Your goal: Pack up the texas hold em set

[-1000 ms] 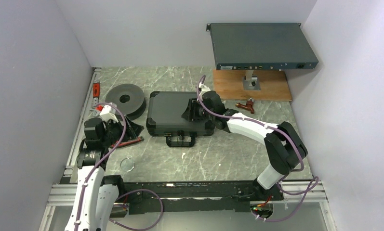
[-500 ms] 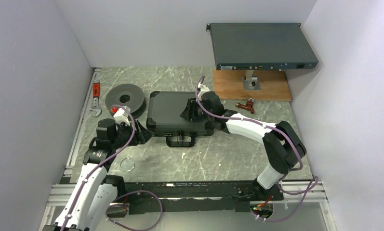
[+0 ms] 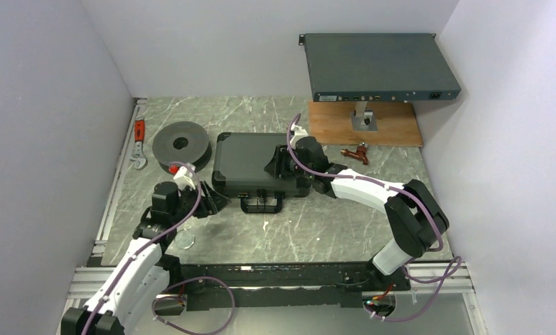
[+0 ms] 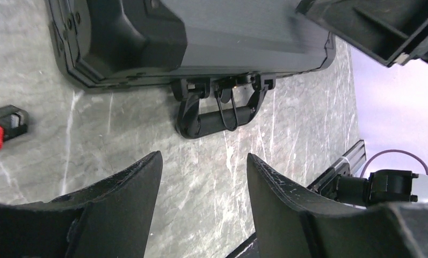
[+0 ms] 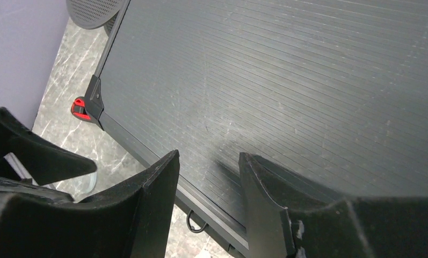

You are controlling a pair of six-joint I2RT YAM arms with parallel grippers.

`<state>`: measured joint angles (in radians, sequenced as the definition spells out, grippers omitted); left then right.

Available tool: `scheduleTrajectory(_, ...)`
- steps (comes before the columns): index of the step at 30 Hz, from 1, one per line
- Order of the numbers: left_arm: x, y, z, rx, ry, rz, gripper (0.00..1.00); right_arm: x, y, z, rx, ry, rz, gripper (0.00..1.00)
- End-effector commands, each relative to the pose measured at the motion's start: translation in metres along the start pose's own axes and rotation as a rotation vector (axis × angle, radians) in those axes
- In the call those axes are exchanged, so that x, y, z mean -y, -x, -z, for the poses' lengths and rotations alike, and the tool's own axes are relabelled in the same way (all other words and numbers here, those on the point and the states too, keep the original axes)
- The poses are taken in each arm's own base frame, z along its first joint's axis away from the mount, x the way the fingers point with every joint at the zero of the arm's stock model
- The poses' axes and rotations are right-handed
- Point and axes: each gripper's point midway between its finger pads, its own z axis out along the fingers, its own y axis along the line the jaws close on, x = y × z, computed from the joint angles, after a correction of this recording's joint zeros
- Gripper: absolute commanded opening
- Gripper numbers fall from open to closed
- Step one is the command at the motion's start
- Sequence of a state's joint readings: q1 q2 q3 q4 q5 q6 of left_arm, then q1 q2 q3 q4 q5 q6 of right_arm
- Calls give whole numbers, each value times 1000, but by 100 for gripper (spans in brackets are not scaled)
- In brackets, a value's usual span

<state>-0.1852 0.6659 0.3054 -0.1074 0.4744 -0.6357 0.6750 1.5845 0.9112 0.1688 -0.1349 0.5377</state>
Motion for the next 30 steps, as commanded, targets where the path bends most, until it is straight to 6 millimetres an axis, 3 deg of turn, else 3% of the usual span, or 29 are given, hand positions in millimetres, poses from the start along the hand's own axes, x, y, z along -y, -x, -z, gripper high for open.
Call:
scheduleTrajectory(1, 15, 6, -12, 50, -90, 47, 63, 76, -122, 29, -399, -270, -27, 50)
scheduleTrajectory(13, 7, -26, -40, -5, -83, 193, 46, 72, -125, 29, -414, -239, -22, 49)
scheduleTrajectory(30, 27, -46, -71, -77, -106, 222, 11, 71, -126, 35, -422, -229, -9, 50)
